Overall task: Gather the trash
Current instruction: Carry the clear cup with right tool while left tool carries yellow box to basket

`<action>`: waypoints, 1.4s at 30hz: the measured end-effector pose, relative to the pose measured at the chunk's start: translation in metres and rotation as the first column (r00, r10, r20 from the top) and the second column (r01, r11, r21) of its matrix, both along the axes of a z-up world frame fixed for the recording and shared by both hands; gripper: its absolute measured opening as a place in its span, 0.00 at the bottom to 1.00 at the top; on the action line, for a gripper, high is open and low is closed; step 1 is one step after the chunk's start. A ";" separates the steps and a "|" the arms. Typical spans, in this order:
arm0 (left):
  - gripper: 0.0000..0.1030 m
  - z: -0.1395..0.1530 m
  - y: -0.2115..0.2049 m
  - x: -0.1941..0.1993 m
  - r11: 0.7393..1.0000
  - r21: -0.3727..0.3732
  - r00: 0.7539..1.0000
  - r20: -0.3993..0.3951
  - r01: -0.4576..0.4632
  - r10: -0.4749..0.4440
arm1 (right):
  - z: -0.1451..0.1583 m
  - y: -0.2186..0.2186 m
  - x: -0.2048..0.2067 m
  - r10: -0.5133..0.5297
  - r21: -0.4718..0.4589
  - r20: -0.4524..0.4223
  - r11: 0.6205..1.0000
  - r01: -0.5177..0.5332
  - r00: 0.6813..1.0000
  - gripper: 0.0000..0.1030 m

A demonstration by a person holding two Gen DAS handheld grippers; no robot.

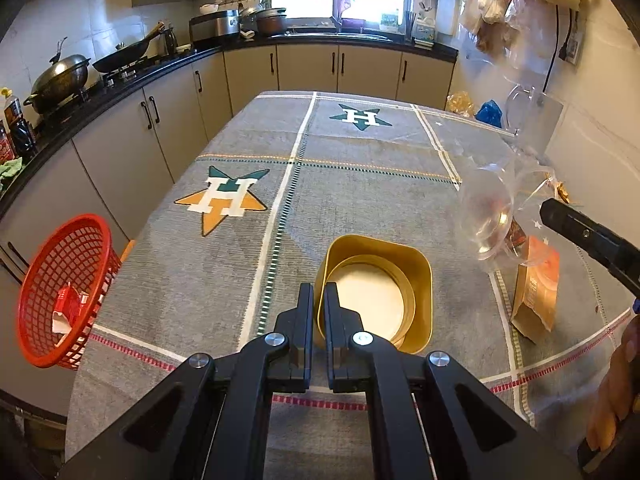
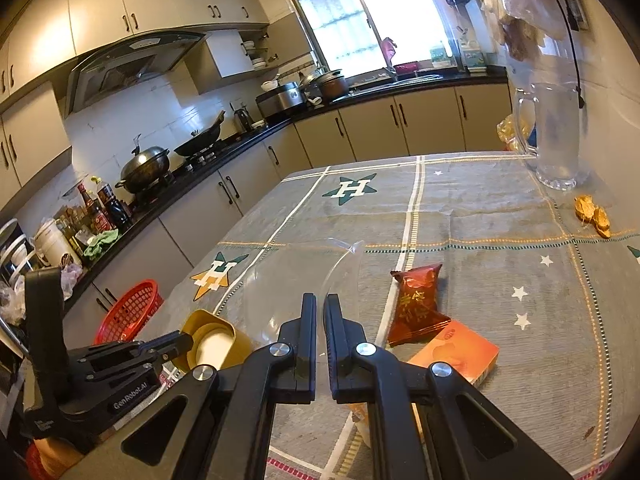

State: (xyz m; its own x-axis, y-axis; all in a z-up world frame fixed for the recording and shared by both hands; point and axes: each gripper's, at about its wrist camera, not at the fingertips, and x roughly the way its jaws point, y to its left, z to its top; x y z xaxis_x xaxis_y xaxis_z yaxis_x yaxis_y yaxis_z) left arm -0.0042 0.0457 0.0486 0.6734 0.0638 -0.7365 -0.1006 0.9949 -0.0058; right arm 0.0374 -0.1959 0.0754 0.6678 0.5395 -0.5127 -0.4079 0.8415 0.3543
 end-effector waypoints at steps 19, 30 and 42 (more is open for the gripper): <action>0.04 0.000 0.025 -0.012 0.999 0.021 0.998 0.037 -0.044 0.043 | -0.007 0.018 -0.005 0.062 -0.030 -0.005 0.998 -0.062 0.998 0.05; 0.05 0.003 0.049 -0.023 0.997 0.010 0.995 0.057 -0.079 0.078 | -0.004 0.037 -0.006 0.094 0.000 -0.054 0.996 -0.094 0.994 0.05; 0.05 0.014 0.109 -0.043 0.985 -0.029 0.981 0.087 -0.172 0.174 | 0.005 0.094 -0.008 0.181 0.038 -0.091 0.983 -0.178 0.979 0.05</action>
State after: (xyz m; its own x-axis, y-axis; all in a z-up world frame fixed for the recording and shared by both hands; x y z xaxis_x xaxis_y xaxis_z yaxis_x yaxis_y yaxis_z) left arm -0.0469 0.1550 0.0624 0.7163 0.1704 -0.6767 -0.2695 0.9620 -0.0431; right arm 0.0293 -0.1019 0.0807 0.5080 0.6624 -0.5506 -0.5152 0.7460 0.4220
